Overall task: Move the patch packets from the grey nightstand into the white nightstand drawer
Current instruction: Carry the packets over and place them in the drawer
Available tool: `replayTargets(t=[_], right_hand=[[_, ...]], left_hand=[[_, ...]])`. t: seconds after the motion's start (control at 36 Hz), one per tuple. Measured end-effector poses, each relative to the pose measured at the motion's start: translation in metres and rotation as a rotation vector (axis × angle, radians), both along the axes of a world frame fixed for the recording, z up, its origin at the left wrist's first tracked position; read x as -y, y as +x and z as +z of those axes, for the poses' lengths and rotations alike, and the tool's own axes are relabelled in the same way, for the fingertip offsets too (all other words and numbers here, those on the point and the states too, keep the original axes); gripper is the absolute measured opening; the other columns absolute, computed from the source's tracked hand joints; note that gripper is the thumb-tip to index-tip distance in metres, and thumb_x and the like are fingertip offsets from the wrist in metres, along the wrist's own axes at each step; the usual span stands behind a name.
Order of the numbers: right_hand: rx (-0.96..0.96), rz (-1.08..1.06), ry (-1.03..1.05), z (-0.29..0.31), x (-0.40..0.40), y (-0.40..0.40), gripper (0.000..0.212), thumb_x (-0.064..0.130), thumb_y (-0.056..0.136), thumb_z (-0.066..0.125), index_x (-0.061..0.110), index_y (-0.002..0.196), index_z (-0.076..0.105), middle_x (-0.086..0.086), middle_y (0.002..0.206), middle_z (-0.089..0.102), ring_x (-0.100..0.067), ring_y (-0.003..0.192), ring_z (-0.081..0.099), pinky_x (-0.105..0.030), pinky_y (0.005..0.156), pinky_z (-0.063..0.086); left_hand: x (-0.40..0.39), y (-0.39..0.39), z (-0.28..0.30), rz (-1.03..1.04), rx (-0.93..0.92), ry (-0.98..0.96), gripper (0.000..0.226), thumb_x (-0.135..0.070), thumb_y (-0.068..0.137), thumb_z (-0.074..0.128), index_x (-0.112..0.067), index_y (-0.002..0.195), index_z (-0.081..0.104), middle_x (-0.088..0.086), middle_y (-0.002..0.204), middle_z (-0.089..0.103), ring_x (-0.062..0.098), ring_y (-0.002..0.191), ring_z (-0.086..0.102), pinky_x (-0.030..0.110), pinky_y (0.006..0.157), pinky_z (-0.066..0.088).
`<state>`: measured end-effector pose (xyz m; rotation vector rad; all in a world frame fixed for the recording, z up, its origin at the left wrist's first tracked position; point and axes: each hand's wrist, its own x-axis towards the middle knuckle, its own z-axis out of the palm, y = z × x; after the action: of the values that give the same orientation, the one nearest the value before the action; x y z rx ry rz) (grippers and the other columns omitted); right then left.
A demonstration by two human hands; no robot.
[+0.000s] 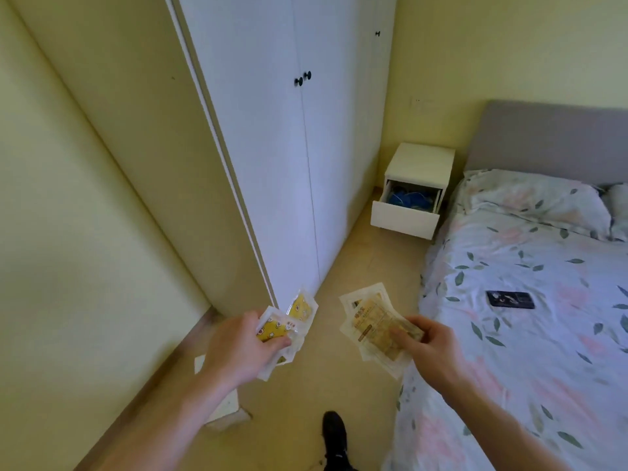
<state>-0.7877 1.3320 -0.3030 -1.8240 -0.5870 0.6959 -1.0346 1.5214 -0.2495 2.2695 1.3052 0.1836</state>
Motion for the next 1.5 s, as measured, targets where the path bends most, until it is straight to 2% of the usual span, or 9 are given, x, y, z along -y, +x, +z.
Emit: replayTargets(t=[0.14, 0.33, 0.44, 0.58, 0.78, 0.97, 1.17, 1.28, 1.5], right_hand=[[-0.038, -0.114, 0.031, -0.010, -0.044, 0.061, 0.008, 0.019, 0.092, 0.074, 0.026, 0.092, 0.078, 0.005, 0.082, 0.078, -0.014, 0.077, 0.075, -0.026, 0.067, 0.058], [-0.088, -0.193, 0.000, -0.021, -0.107, 0.156, 0.007, 0.022, 0.092, 0.075, 0.028, 0.093, 0.078, 0.007, 0.083, 0.078, -0.011, 0.076, 0.075, -0.036, 0.076, 0.061], [-0.099, -0.252, 0.010, -0.010, -0.139, 0.213, 0.006, 0.021, 0.092, 0.075, 0.023, 0.096, 0.078, 0.007, 0.080, 0.078, -0.003, 0.069, 0.072, -0.014, 0.060, 0.052], [-0.084, -0.290, -0.004, 0.001, -0.177, 0.277, 0.007, 0.018, 0.092, 0.075, 0.024, 0.093, 0.079, 0.009, 0.078, 0.078, -0.007, 0.070, 0.074, -0.027, 0.067, 0.057], [-0.053, -0.323, -0.041, 0.001, -0.243, 0.352, 0.006, 0.023, 0.092, 0.074, 0.028, 0.093, 0.078, 0.010, 0.078, 0.078, -0.008, 0.069, 0.074, -0.026, 0.061, 0.055], [-0.080, -0.394, -0.049, -0.006, -0.320, 0.413, 0.009, 0.019, 0.093, 0.073, 0.027, 0.092, 0.077, 0.012, 0.077, 0.077, -0.006, 0.068, 0.073, -0.026, 0.063, 0.057], [-0.180, -0.616, -0.045, -0.017, -0.365, 0.475, 0.007, 0.019, 0.091, 0.076, 0.025, 0.090, 0.078, 0.002, 0.084, 0.079, -0.024, 0.085, 0.075, -0.046, 0.082, 0.062], [-0.227, -0.717, -0.033, -0.023, -0.365, 0.503, 0.006, 0.018, 0.091, 0.076, 0.022, 0.095, 0.078, -0.001, 0.085, 0.079, -0.023, 0.084, 0.074, -0.039, 0.076, 0.061], [-0.333, -0.870, -0.073, -0.057, -0.351, 0.603, 0.016, 0.024, 0.091, 0.076, 0.017, 0.106, 0.076, -0.005, 0.091, 0.079, -0.034, 0.094, 0.074, -0.053, 0.093, 0.059]], left_hand=[[-0.057, 0.075, 0.001, -0.077, 0.029, -0.040, 0.033, -0.056, 0.077, 0.078, -0.030, 0.073, 0.058, -0.010, 0.056, 0.057, 0.005, 0.050, 0.050, 0.025, 0.048, 0.036], [-0.143, 0.196, -0.011, -0.154, 0.025, -0.030, 0.032, -0.059, 0.074, 0.077, -0.031, 0.086, 0.066, -0.015, 0.072, 0.068, 0.004, 0.069, 0.063, 0.029, 0.061, 0.053], [-0.182, 0.261, -0.013, -0.173, 0.038, -0.030, 0.043, -0.068, 0.069, 0.071, -0.029, 0.086, 0.064, -0.014, 0.072, 0.068, 0.005, 0.068, 0.063, 0.033, 0.063, 0.055], [-0.231, 0.324, -0.011, -0.171, 0.076, -0.060, 0.050, -0.072, 0.065, 0.070, -0.027, 0.085, 0.064, -0.014, 0.073, 0.069, 0.006, 0.070, 0.064, 0.036, 0.064, 0.056], [-0.311, 0.410, -0.025, -0.204, 0.096, -0.070, 0.041, -0.064, 0.070, 0.077, -0.028, 0.082, 0.064, -0.015, 0.073, 0.069, 0.005, 0.069, 0.065, 0.032, 0.061, 0.057], [-0.391, 0.491, -0.031, -0.254, 0.142, -0.114, 0.039, -0.054, 0.074, 0.081, -0.030, 0.069, 0.051, -0.015, 0.066, 0.063, 0.003, 0.061, 0.058, 0.016, 0.049, 0.034], [-0.473, 0.583, -0.054, -0.279, 0.145, -0.210, 0.032, -0.050, 0.074, 0.084, -0.028, 0.078, 0.061, -0.015, 0.074, 0.068, 0.002, 0.070, 0.064, 0.018, 0.054, 0.042], [-0.499, 0.637, -0.070, -0.287, 0.124, -0.272, 0.031, -0.048, 0.072, 0.085, -0.026, 0.080, 0.065, -0.013, 0.077, 0.072, 0.005, 0.073, 0.067, 0.025, 0.060, 0.050], [-0.526, 0.760, -0.086, -0.340, 0.121, -0.322, 0.031, -0.046, 0.075, 0.085, -0.023, 0.088, 0.069, -0.010, 0.084, 0.073, 0.008, 0.078, 0.068, 0.023, 0.058, 0.049]])
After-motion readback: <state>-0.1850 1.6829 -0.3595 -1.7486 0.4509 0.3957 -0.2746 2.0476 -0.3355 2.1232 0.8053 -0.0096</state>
